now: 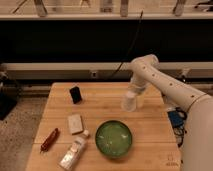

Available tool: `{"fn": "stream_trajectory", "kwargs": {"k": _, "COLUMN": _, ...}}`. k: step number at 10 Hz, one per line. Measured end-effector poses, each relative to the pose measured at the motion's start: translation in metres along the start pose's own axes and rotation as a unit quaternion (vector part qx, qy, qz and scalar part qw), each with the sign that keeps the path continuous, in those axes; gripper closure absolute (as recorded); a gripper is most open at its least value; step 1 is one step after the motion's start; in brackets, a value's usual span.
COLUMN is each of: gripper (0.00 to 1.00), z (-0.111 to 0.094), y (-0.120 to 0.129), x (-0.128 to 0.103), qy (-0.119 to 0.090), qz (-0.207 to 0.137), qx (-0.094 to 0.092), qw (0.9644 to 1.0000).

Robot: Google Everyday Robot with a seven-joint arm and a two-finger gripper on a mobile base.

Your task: Place the ceramic cup over the eraser

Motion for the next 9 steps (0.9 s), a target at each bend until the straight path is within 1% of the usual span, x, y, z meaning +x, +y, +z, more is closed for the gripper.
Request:
{"fn": "stream_trajectory", "kwargs": {"k": 7, "gripper": 0.2, "z": 0.004, "y": -0.004, "x": -0.013, "qy": -0.007, "qz": -0.014, "qx": 0.001, "qw": 0.9999}}
{"fn": "stream_trajectory", "kwargs": {"k": 8, "gripper": 0.23, "z": 0.004, "y": -0.005, "x": -0.014, "qy": -0.007, "qz": -0.016, "qx": 0.001, "qw": 0.9998}}
{"fn": "stream_trajectory", "kwargs": {"k": 9, "gripper": 0.34, "z": 0.005, "y": -0.006, "x": -0.016, "qy": -0.007, "qz": -0.019, "qx": 0.001, "qw": 0.9998}}
